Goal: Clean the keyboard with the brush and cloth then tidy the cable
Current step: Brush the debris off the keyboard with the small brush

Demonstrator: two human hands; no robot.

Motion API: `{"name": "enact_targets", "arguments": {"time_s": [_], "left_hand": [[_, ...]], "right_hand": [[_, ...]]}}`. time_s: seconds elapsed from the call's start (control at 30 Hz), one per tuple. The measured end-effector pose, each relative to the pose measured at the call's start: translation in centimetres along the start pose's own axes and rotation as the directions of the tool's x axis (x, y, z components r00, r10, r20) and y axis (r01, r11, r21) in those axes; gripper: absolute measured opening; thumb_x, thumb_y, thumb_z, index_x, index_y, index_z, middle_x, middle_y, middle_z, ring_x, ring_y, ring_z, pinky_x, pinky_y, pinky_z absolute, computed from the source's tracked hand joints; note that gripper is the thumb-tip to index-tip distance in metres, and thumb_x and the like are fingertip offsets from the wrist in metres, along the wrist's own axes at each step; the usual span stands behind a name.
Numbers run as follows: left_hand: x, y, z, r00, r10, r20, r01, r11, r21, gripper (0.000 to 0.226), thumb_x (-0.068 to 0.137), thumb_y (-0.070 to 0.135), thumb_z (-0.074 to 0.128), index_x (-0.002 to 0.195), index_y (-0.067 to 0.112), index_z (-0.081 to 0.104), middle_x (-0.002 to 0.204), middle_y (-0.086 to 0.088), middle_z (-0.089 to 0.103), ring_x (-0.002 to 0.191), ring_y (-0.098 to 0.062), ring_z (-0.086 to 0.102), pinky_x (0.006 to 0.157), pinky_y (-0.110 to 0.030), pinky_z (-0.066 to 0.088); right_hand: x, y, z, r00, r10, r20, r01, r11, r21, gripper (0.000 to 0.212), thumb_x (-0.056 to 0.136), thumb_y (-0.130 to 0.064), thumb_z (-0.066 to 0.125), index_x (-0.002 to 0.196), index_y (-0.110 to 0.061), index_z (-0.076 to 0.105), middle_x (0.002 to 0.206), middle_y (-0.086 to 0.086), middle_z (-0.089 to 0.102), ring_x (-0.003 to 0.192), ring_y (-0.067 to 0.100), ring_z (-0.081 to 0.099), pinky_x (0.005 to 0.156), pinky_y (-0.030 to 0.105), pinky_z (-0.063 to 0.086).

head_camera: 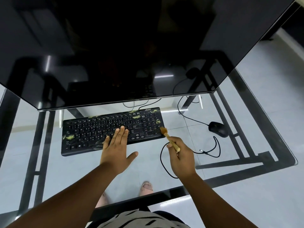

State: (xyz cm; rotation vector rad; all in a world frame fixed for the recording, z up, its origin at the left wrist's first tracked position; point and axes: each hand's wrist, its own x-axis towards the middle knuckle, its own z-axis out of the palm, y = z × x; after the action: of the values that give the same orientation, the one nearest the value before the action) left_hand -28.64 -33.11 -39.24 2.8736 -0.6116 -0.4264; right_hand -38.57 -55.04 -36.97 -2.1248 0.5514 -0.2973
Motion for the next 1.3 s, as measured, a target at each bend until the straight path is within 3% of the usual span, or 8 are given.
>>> {"name": "enact_targets", "arguments": {"time_s": [0.1, 0.3, 0.43, 0.63, 0.8, 1.0, 1.2, 1.3], "left_hand": [[-0.2, 0.0, 0.1, 1.000, -0.022, -0.009, 0.022, 1.000, -0.004, 0.093, 0.089, 0.070, 0.033, 0.155, 0.016, -0.004, 0.162, 0.002, -0.015, 0.149, -0.014, -0.013, 0.119, -0.043, -0.004], [-1.1, -1.0, -0.1, 0.997, -0.070, -0.021, 0.070, 0.997, -0.017, 0.088, 0.092, 0.066, 0.030, 0.155, 0.015, -0.002, 0.162, 0.001, -0.013, 0.149, -0.015, -0.012, 0.120, -0.043, -0.002], [-2.1, -2.9, -0.3, 0.992, -0.115, -0.059, 0.114, 0.993, -0.027, 0.088, 0.085, 0.067, 0.006, 0.156, 0.015, 0.004, 0.163, 0.001, -0.006, 0.149, -0.014, -0.007, 0.120, -0.043, 0.001], [-3.6, -6.7, -1.6, 0.979, -0.178, -0.104, 0.171, 0.983, -0.069, 0.077, 0.090, 0.057, 0.009, 0.156, 0.017, 0.010, 0.163, 0.002, 0.000, 0.150, -0.015, -0.003, 0.120, -0.042, 0.002], [-5.2, -10.2, -2.8, 0.967, -0.222, -0.123, 0.208, 0.971, -0.117, 0.062, 0.101, 0.041, 0.028, 0.155, 0.016, 0.011, 0.164, 0.002, 0.001, 0.150, -0.015, -0.002, 0.120, -0.040, 0.000], [-7.0, -15.2, -3.3, 0.960, -0.252, -0.119, 0.238, 0.964, -0.117, 0.061, 0.100, 0.041, 0.022, 0.155, 0.017, 0.012, 0.163, 0.001, 0.005, 0.150, -0.016, 0.001, 0.121, -0.043, 0.002], [-7.9, -16.7, -3.4, 0.964, -0.241, -0.112, 0.225, 0.964, -0.138, 0.059, 0.102, 0.037, 0.025, 0.155, 0.016, 0.012, 0.164, 0.000, 0.005, 0.150, -0.016, 0.001, 0.121, -0.043, 0.001], [-8.2, -17.3, -3.4, 0.966, -0.238, -0.097, 0.225, 0.966, -0.129, 0.058, 0.102, 0.038, 0.021, 0.155, 0.017, 0.009, 0.164, 0.001, 0.003, 0.150, -0.016, -0.001, 0.120, -0.042, -0.001]], "right_hand": [[0.6, 0.1, -0.1, 0.985, 0.086, -0.150, -0.080, 0.996, 0.048, 0.017, 0.097, -0.022, 0.055, 0.111, -0.027, 0.062, 0.085, -0.013, 0.062, 0.072, 0.005, 0.058, 0.064, 0.022, 0.042], [0.5, -0.2, 0.8, 0.999, -0.054, -0.007, 0.054, 0.997, 0.061, 0.024, 0.099, -0.030, 0.048, 0.111, -0.022, 0.068, 0.101, -0.010, 0.067, 0.091, 0.004, 0.062, 0.081, 0.020, 0.049], [-0.1, -1.1, 2.5, 0.998, -0.049, 0.043, 0.045, 0.995, 0.090, 0.027, 0.098, -0.010, 0.054, 0.103, -0.033, 0.066, 0.094, -0.011, 0.070, 0.082, 0.005, 0.064, 0.074, 0.019, 0.049], [-1.6, -3.0, 5.2, 0.990, -0.006, 0.143, 0.000, 0.999, 0.037, 0.022, 0.095, -0.021, 0.059, 0.105, -0.040, 0.052, 0.074, -0.009, 0.066, 0.053, 0.012, 0.055, 0.052, 0.032, 0.050], [-4.1, -5.3, 9.0, 0.947, -0.023, 0.320, 0.031, 0.999, -0.019, 0.047, 0.091, -0.020, 0.064, 0.130, -0.028, 0.039, 0.074, -0.012, 0.068, 0.054, 0.013, 0.057, 0.052, 0.027, 0.047], [-5.4, -7.8, 12.3, 0.930, -0.004, 0.367, 0.063, 0.987, -0.151, 0.025, 0.090, -0.026, 0.063, 0.114, -0.026, 0.054, 0.074, -0.014, 0.068, 0.059, 0.011, 0.059, 0.056, 0.016, 0.045], [-7.6, -9.7, 14.7, 0.854, 0.081, 0.513, -0.011, 0.990, -0.139, 0.025, 0.084, -0.027, 0.071, 0.107, -0.023, 0.060, 0.068, -0.006, 0.070, 0.062, 0.007, 0.069, 0.069, 0.035, 0.058], [-8.8, -11.2, 15.9, 0.789, 0.132, 0.600, -0.020, 0.982, -0.190, 0.051, 0.083, -0.025, 0.073, 0.128, -0.023, 0.051, 0.069, -0.006, 0.066, 0.059, 0.002, 0.065, 0.064, 0.017, 0.053]]}}
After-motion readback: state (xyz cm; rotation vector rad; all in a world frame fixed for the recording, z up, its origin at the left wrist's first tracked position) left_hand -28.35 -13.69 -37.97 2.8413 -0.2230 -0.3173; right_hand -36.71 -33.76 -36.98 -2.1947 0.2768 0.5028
